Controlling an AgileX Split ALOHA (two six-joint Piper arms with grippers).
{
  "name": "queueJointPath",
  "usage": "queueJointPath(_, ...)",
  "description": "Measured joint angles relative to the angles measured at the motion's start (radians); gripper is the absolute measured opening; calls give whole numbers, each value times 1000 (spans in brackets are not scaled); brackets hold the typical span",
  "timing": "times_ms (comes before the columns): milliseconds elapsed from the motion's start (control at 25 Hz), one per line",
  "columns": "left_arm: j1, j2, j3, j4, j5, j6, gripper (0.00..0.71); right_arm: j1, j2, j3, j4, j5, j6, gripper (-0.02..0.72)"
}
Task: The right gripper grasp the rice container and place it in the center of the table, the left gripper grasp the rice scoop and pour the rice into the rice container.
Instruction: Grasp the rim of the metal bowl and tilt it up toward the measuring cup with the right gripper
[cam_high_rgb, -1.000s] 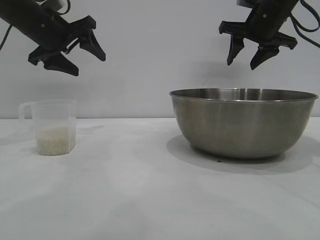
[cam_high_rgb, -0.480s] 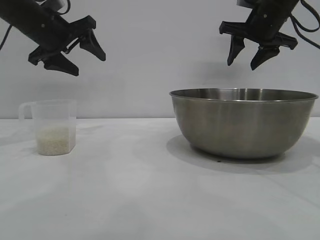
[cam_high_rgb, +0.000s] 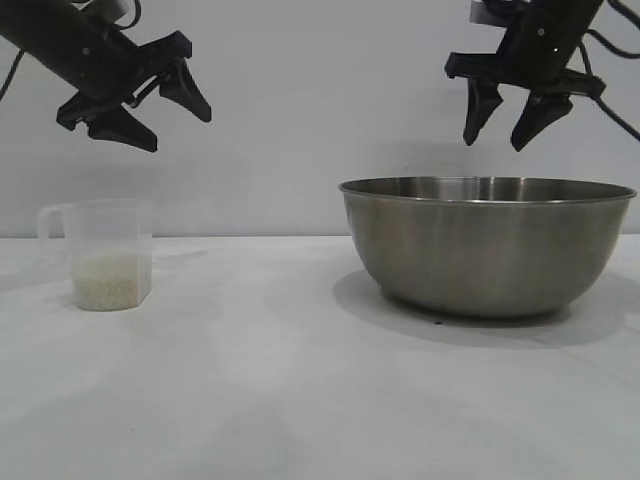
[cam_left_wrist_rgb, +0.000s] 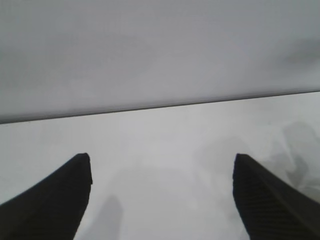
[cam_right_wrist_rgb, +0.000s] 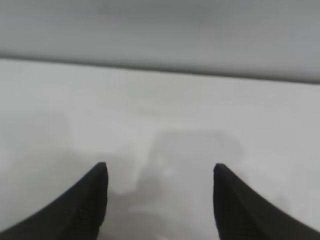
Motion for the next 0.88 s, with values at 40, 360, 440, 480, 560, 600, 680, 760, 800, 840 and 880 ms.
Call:
queueJointPath(40,0,0,0,0,1,0,513,0,-8,0,-2,44,0,387)
queueJointPath(360,0,0,0,0,2,0,513,0,-46,-2,-18,198,31,387)
queueJointPath(440,0,0,0,0,2,0,513,0,-53,-2,-26,198,60,387)
queueJointPath(480,0,0,0,0,2,1,513,0,-54,-2,-33,200,75,387)
queueJointPath(560,0,0,0,0,2,1,513,0,-58,8,-50,198,101,387)
queueJointPath(600,0,0,0,0,2,1,513,-2,-61,23,-52,198,103,387)
queueJointPath(680,0,0,0,0,2,1,513,-2,-62,61,-53,198,105,387)
queueJointPath(760,0,0,0,0,2,1,513,-2,-62,101,-53,198,105,387)
queueJointPath(800,0,0,0,0,2,1,513,-2,-62,122,-53,198,105,387)
queueJointPath(840,0,0,0,0,2,1,513,-2,-62,139,-54,198,105,387)
queueJointPath(880,0,0,0,0,2,1,513,-2,-62,155,-54,198,105,387)
